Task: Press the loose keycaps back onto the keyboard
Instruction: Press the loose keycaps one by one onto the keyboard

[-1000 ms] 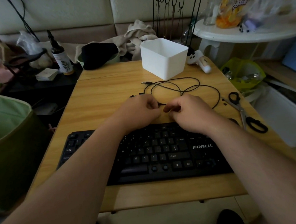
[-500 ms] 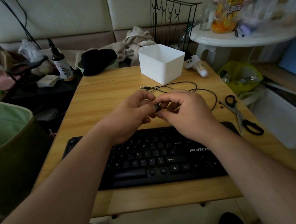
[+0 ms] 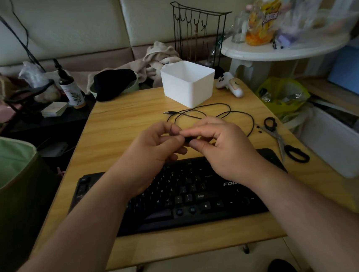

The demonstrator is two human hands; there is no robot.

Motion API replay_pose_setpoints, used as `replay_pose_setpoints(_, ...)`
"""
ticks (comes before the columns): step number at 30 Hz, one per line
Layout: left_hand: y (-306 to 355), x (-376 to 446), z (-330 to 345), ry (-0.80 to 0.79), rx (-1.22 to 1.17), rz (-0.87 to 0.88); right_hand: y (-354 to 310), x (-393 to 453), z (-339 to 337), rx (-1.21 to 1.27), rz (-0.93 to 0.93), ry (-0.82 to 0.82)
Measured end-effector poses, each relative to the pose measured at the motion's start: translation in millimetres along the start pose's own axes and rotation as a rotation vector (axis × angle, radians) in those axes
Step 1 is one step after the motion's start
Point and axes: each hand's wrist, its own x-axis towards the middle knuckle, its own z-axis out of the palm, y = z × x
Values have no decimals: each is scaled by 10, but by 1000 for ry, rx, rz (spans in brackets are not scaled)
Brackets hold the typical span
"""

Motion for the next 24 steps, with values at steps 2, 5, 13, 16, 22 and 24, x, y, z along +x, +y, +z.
replay_pose_setpoints(2, 28, -41, 73, 29, 65, -2, -22, -28, -22, -23, -1, 6)
replay_pose_setpoints(5, 65, -108, 140, 65, 216, 34, -52, -63, -62, -82, 3, 57)
replay_pose_setpoints(13, 29, -160, 201, 98, 513, 89, -86, -35, -265, -384, -61, -76)
replay_pose_setpoints(16, 16, -144, 187, 98, 607, 108, -64, -14, -297, -401, -41, -118)
replay_pose_setpoints(22, -20, -89, 28, 165, 834, 108, 165, 42, -288, -345, 211, -186)
replay_pose_setpoints(24, -59, -55, 9, 167, 840, 69, 183, 54, -255, -375, 258, -249)
